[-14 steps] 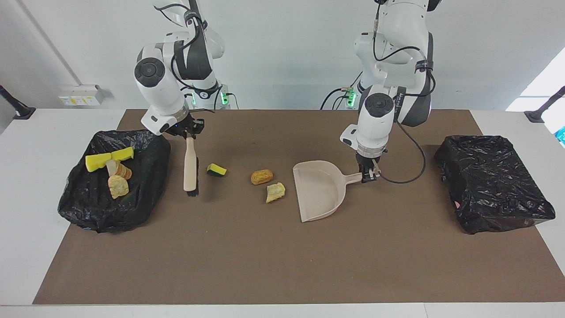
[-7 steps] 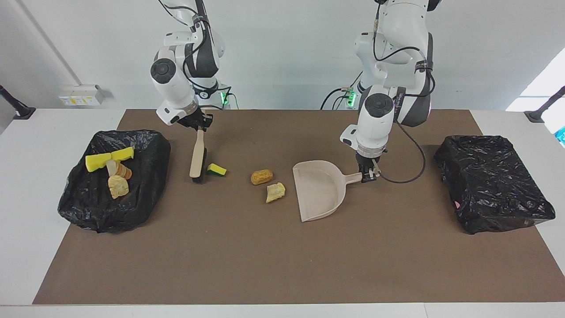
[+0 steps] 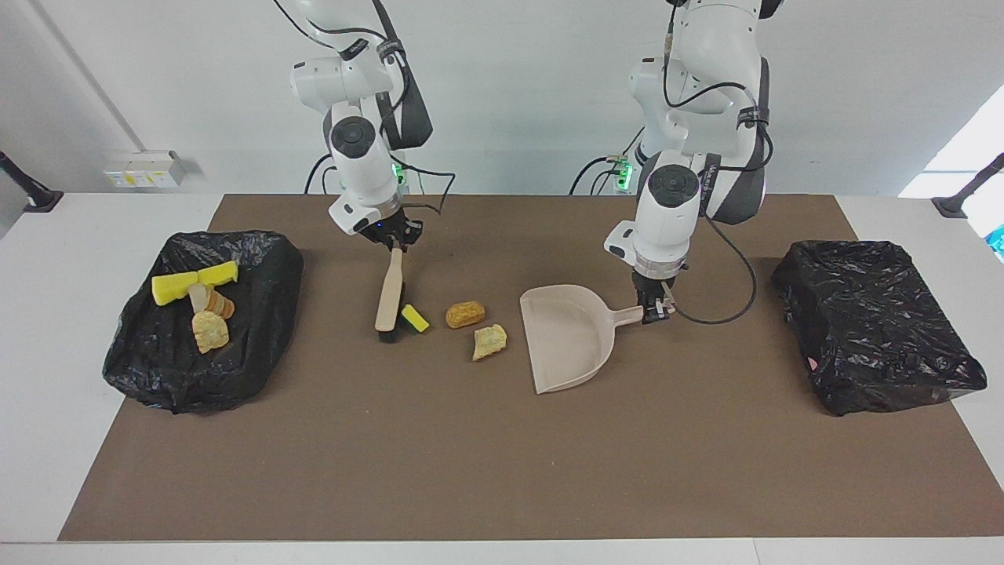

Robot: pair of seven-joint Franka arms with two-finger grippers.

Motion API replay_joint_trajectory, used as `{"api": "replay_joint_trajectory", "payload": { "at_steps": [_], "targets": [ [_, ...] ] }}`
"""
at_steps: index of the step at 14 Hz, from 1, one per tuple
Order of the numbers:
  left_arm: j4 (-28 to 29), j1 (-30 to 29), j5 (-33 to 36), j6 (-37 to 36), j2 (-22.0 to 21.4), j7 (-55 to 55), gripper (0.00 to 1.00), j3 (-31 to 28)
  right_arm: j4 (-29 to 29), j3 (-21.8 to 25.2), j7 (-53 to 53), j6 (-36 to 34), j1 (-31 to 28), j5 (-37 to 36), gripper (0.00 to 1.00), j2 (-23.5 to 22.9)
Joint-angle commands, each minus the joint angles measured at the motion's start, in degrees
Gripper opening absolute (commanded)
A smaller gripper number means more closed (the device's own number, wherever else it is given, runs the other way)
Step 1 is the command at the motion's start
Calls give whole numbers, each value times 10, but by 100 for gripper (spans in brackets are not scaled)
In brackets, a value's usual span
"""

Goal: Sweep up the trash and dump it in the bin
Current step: 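Sweep the bread and sponge into the dustpan with the right gripper's brush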

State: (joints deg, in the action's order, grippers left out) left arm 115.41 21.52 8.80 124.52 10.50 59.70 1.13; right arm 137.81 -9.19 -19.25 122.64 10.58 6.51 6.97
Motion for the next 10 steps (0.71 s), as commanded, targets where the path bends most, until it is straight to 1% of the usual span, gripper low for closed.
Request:
{"api": "replay_joint_trajectory", "payload": {
  "at_steps": [1, 3, 4, 7, 10],
  "targets": [
    [28, 1, 11, 16, -21, -10, 0, -1, -84, -2, -5, -8, 15, 13, 0, -72],
    [30, 1, 11, 16, -21, -10, 0, -1, -115, -2, -4, -8, 44, 12, 0, -95],
    [30, 1, 11, 16, -21, -10, 0, -1, -129, -2, -4, -4, 65, 13, 0, -111],
    [30, 1, 11, 13, -21, -10, 0, -1, -167, -5, 0, 5, 102, 20, 0, -160],
    [30, 1, 11, 13, -21, -33, 0, -1, -220, -7, 2, 8, 153, 81, 0, -196]
  ]
}}
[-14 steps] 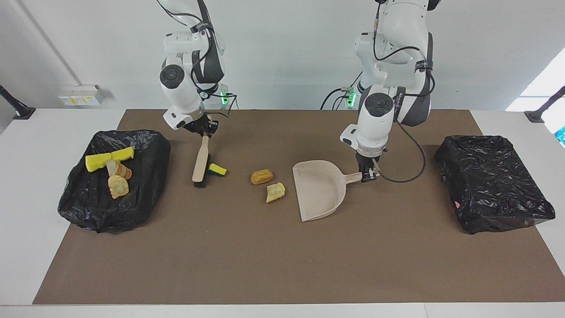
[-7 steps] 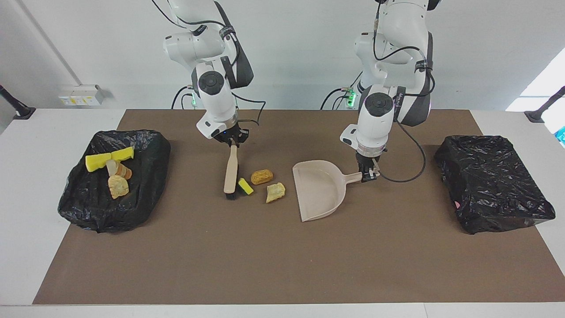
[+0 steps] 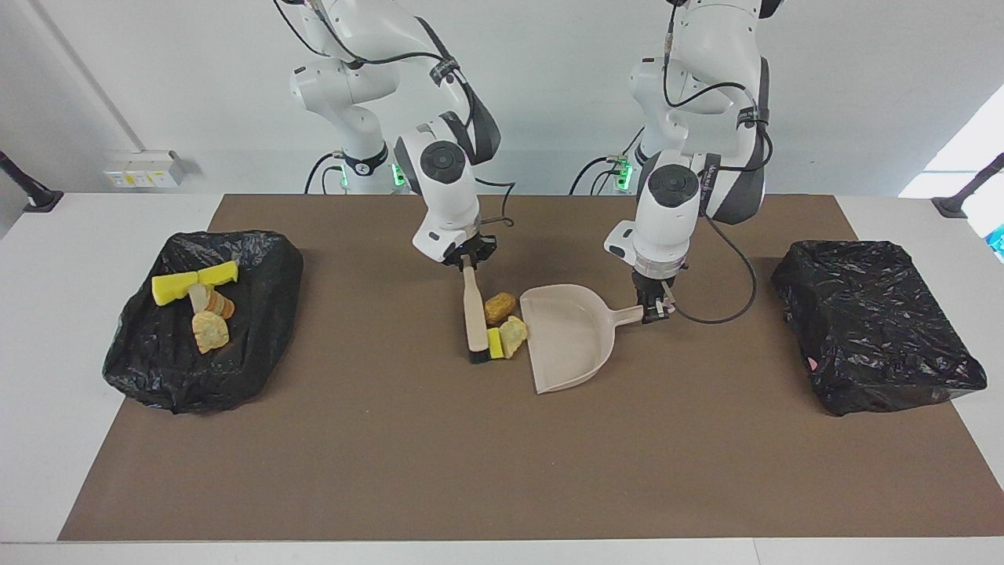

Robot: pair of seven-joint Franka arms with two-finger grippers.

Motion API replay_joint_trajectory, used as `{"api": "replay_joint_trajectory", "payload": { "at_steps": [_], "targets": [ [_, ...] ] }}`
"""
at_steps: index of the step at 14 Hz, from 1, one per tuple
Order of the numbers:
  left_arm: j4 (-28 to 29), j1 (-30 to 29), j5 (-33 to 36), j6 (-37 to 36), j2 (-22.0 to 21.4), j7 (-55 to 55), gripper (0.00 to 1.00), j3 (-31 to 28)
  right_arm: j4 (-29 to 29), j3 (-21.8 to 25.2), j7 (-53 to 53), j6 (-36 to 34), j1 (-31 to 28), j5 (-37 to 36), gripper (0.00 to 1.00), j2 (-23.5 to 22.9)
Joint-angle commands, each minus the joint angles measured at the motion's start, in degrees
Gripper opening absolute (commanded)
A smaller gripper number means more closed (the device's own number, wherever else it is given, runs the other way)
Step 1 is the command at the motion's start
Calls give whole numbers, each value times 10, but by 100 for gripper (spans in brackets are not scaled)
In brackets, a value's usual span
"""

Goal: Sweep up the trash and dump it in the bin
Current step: 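Sweep the bread and sponge into the dustpan with the right gripper's brush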

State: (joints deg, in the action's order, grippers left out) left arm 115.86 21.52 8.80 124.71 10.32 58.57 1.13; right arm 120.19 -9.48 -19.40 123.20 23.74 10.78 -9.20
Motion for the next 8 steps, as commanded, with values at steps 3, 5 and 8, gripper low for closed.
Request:
{"api": "replay_joint_trajectory", "payload": {
  "at_steps": [3, 5, 8],
  "targets": [
    [25, 0, 11, 11, -19, -21, 0, -1, -83, -4, 6, 12, 51, 102, 0, -52],
    [25, 0, 11, 11, -20, -21, 0, -1, -101, -4, 6, 10, 61, 128, 0, -53],
    [20, -2, 11, 3, -19, -21, 0, -1, -99, 2, 5, -20, 42, 107, 0, -50]
  ]
}}
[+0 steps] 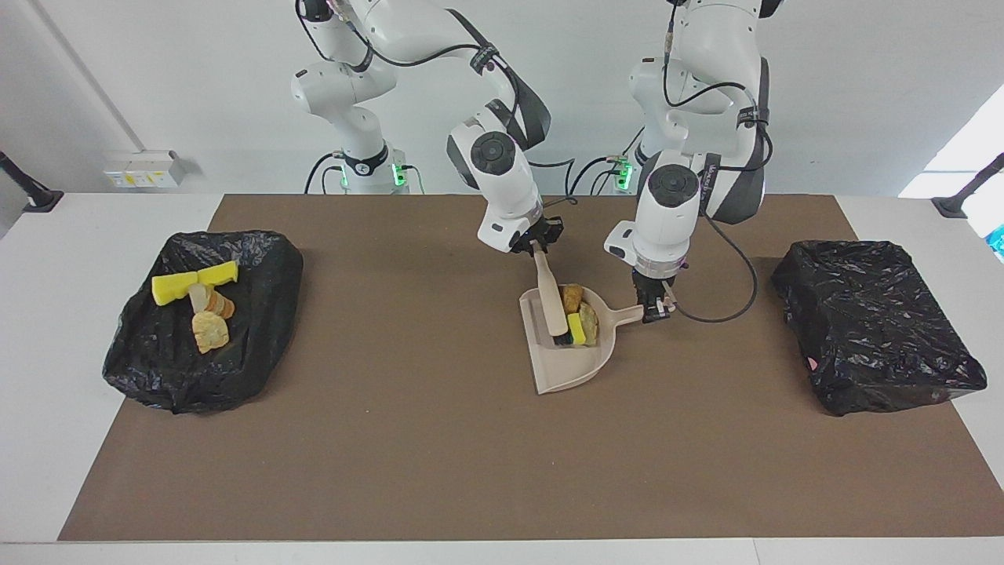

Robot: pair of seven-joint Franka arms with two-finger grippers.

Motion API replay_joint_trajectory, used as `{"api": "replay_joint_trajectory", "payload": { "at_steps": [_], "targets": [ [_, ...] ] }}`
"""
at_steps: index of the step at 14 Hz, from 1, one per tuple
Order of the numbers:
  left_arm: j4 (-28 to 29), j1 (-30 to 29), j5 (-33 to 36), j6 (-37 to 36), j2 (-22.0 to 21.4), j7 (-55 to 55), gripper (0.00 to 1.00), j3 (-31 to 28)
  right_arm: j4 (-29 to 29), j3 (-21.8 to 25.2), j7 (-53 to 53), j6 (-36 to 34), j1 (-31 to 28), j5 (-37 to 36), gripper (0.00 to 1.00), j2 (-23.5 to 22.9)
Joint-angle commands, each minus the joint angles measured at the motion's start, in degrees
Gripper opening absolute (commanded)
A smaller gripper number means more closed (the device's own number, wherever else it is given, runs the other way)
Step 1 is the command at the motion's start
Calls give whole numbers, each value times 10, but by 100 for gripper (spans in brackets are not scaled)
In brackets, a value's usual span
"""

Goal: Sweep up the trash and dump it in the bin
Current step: 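Sweep the bread and sponge into the dustpan with the right gripper's brush, then sweep the remaining sponge into the dustpan with the right gripper's brush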

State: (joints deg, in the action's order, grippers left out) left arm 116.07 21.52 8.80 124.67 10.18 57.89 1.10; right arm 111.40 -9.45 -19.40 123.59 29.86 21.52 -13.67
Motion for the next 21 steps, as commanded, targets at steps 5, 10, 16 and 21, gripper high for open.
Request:
{"api": "replay_joint_trajectory", "payload": {
  "at_steps": [5, 10, 16, 21],
  "targets": [
    [13, -23, 10, 0, -38, -10, 0, 0, -15, 2, 3, -141, -72, -78, 0, 53],
    [10, -34, 10, -19, -54, -4, 0, 0, -11, 0, -17, -234, -78, -110, 0, 117],
    [49, -34, 10, -11, -76, -4, 0, 0, 42, 0, 24, -168, -105, -111, 0, 122],
    [79, -32, 10, -7, -87, -4, 0, 0, 109, -2, 20, -77, -97, -135, 0, 110]
  ]
}}
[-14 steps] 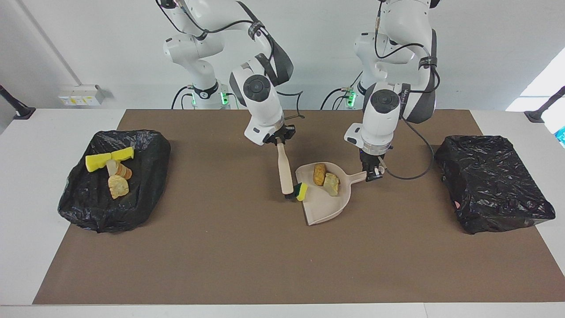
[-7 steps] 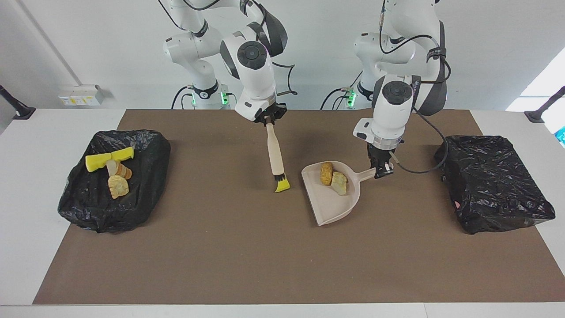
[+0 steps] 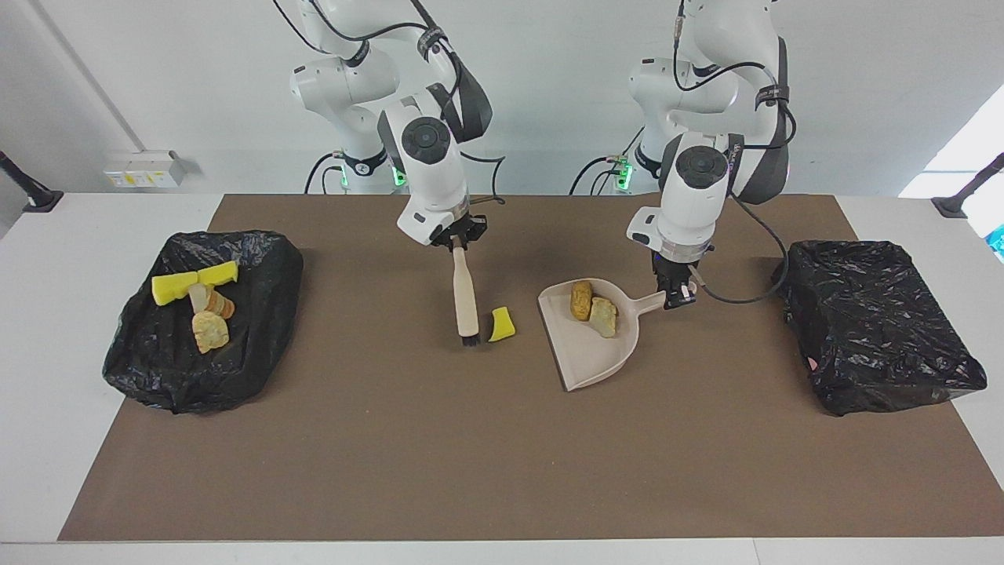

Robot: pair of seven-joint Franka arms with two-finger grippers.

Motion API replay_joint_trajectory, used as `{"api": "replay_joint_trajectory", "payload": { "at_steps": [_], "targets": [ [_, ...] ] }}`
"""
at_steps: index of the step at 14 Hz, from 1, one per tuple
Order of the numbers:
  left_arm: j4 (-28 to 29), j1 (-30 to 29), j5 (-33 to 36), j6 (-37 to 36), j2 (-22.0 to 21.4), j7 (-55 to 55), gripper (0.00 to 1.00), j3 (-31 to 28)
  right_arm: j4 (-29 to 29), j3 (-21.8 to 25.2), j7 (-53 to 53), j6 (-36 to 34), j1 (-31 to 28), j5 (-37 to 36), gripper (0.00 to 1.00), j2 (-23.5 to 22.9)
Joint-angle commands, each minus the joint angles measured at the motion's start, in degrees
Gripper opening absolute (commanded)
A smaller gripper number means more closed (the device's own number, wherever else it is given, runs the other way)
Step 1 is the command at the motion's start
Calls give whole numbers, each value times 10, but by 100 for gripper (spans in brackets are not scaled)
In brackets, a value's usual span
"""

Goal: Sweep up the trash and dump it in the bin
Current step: 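Sweep the remaining sponge into the dustpan with the right gripper's brush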

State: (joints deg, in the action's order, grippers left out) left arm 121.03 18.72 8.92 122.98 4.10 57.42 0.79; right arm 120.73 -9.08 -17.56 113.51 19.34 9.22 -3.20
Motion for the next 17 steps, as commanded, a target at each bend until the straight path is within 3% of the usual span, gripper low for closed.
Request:
{"api": "replay_joint_trajectory", "payload": {
  "at_steps": [1, 6, 10, 11, 14, 17],
  "targets": [
    [35, -4, 9, 11, -27, 1, 0, 4, 15, -6, -7, 35, 19, -12, 0, -6],
    [36, -3, 9, 11, -28, 0, 0, 4, 2, -9, -12, 86, 62, 25, 0, -49],
    [36, -3, 9, 11, -28, -1, 0, 4, -24, -8, 14, 130, 101, 217, 0, -61],
    [36, -3, 9, 11, -28, -2, 0, 4, -24, -7, 32, 131, 101, 231, 0, -62],
    [31, -5, 9, 10, -26, -1, 0, 4, -32, -2, 37, 96, 91, 227, 0, -55],
    [18, -6, 9, 8, -20, 1, 0, 4, -42, 2, 26, 38, 75, 176, 0, -27]
  ]
}}
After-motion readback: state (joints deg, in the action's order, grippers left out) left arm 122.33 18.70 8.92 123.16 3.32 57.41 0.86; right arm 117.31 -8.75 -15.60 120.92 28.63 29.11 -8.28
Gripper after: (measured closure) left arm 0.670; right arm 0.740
